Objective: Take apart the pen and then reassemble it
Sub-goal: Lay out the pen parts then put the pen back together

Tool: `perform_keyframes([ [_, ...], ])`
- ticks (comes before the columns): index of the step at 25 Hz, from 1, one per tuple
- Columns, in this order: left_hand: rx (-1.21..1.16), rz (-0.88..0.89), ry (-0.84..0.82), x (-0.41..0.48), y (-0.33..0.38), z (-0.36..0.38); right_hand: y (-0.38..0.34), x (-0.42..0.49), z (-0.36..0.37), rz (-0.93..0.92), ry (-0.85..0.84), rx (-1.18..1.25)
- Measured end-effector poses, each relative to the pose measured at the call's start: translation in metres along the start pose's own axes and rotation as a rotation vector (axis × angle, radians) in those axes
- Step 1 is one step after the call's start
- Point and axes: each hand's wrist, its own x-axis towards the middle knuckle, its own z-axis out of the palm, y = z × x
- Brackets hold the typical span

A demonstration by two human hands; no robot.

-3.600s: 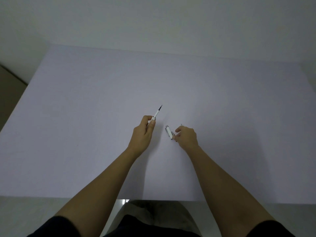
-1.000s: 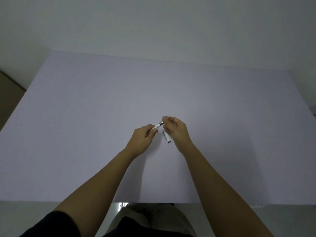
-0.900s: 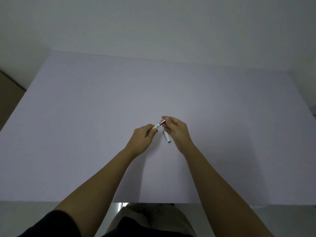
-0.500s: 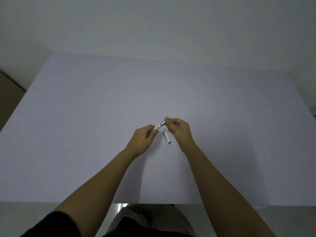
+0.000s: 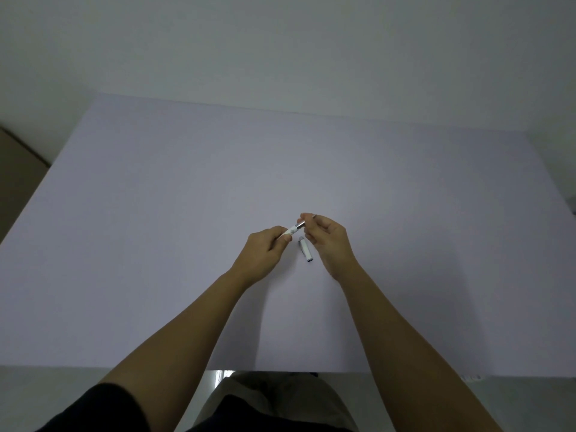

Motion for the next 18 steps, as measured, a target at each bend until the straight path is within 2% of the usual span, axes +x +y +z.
perform_keyframes([
  [3, -0.017, 0.004, -0.008, -0.0006, 0.0015, 0.0005, 0.0002, 0.0009, -0.0014, 0.007, 0.047, -0.037],
  [6, -0.035, -0.01, -0.003, -0.001, 0.0043, 0.0001, 0.001, 0.0, -0.0024, -0.013, -0.024, 0.031],
  [10, -0.034, -0.002, -0.014, -0.0022, 0.0054, 0.0012, -0.0012, -0.0014, -0.0006, -0.018, 0.065, -0.032],
  [14, -0.028, -0.003, -0.006, -0.0021, 0.0043, 0.0, 0.0016, -0.0025, -0.003, -0.027, -0.051, 0.054],
  [18, -0.042, 0.003, -0.009, -0.0028, 0.0039, -0.0005, -0.0008, -0.0023, 0.0001, -0.029, 0.055, -0.057],
])
